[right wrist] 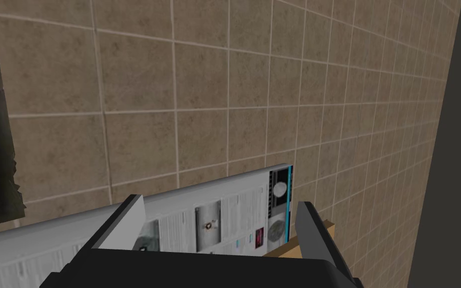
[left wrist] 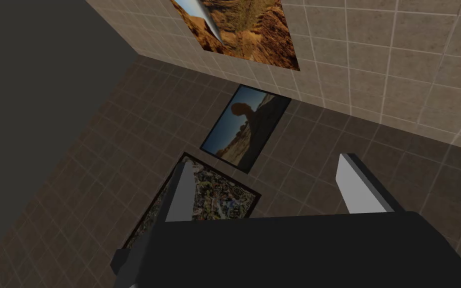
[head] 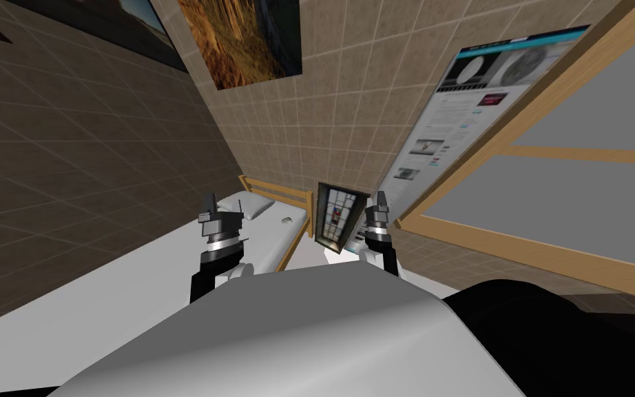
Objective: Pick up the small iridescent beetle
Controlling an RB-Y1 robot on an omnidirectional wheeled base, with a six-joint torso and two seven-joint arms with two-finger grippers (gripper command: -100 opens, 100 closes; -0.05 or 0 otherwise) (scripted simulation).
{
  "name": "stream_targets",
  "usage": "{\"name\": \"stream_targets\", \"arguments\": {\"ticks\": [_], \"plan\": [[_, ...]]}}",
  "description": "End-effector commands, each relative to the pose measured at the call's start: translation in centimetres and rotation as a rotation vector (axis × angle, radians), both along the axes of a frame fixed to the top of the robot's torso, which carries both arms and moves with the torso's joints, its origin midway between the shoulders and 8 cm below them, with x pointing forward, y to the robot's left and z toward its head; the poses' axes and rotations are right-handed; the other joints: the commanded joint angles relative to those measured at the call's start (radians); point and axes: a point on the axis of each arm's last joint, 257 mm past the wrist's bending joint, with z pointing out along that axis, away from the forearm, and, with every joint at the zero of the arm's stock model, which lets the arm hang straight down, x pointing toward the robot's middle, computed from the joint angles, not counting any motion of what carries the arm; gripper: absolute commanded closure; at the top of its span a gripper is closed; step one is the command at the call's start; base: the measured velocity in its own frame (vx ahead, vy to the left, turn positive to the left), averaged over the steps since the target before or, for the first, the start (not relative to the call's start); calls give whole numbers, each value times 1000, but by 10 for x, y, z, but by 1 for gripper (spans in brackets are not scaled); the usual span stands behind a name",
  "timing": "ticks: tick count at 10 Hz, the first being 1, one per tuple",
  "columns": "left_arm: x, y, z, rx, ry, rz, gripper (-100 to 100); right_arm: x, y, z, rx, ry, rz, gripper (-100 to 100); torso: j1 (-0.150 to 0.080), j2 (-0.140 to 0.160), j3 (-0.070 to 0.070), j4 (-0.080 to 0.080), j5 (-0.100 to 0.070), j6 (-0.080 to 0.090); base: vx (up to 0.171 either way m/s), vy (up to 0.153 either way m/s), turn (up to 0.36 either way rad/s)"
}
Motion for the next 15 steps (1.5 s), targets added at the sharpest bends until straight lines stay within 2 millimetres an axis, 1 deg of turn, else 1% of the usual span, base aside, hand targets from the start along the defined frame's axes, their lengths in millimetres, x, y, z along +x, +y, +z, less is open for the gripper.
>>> {"name": "stream_targets", "arguments": {"ticks": [1,4,8,9,12,13,14,15], "plan": [[8,-4,-9,30,41,-26,-100,0,0,0,0,0,0,0,0,0,0,0,0,0,3,-7,22],[24,-7,-32,56,127,-59,-100,0,0,0,0,0,0,0,-1,-1,-1,0,0,0,14,-18,19],[52,-6,-78,53,282,-90,-100,0,0,0,0,0,0,0,-1,-2,-1,0,0,0,25,-23,24],[53,-5,-80,52,291,-90,-100,0,0,0,0,0,0,0,-2,-2,-1,-1,0,0,20,-20,10],[74,-1,-124,22,423,-104,-100,0,0,0,0,0,0,0,-1,-2,-1,0,0,0,22,-18,25],[75,0,-128,20,442,-103,-100,0,0,0,0,0,0,0,-1,-2,-1,-1,0,0,26,-16,12],[81,1,-142,7,477,-107,-100,0,0,0,0,0,0,0,-1,-2,-1,0,0,0,20,-8,18],[82,2,-146,4,497,-106,-100,0,0,0,0,0,0,0,-1,-2,-1,0,0,0,17,-9,6]]}}
